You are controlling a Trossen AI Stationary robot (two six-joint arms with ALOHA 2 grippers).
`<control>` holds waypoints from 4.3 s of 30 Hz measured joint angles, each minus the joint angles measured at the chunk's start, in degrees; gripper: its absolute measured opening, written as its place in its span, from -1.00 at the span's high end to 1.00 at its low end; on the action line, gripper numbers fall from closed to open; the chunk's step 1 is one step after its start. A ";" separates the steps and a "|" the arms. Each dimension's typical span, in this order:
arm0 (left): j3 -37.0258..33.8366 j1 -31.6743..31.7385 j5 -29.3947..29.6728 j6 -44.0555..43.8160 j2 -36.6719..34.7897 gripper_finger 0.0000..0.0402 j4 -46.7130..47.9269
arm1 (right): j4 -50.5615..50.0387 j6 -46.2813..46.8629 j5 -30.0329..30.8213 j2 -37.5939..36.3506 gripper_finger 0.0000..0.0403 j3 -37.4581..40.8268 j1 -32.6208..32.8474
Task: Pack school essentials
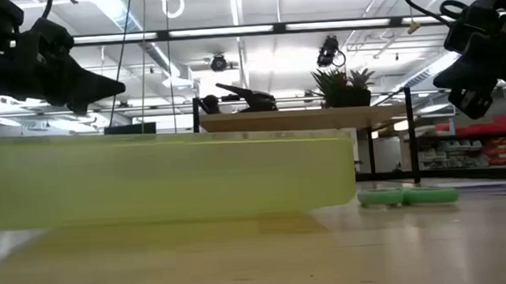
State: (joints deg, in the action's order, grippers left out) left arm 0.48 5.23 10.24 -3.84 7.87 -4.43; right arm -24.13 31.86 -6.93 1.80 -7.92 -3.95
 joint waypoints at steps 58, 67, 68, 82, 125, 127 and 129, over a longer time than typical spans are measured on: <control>0.00 0.00 -0.02 -3.51 0.01 0.85 -0.93 | -0.01 0.00 0.01 0.00 0.96 -0.01 0.00; -0.01 0.01 -0.02 -24.90 0.00 0.82 -1.66 | 0.01 0.00 0.01 -0.01 0.96 -0.02 0.00; 0.00 0.01 -0.02 -24.92 -0.01 0.82 -1.66 | -0.01 0.00 0.01 -0.02 0.96 -0.02 0.00; 0.01 0.08 15.18 -25.53 0.01 0.82 -7.23 | 3.40 -9.90 38.72 -0.02 0.96 0.00 -0.57; 0.00 1.74 20.81 -8.88 0.01 0.89 -10.88 | 25.46 9.98 3.41 31.29 0.96 -4.96 -0.37; 0.01 1.74 20.79 -8.57 0.01 0.90 -10.91 | 25.64 6.68 2.24 35.35 0.96 -7.61 -0.37; 0.01 1.74 20.79 -8.55 0.01 0.91 -10.90 | 24.46 3.83 1.72 39.37 0.96 -10.53 -0.37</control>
State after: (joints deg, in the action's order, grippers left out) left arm 0.49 6.96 31.03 -12.39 7.88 -15.32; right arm 0.33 35.69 -5.21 41.17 -18.45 -4.32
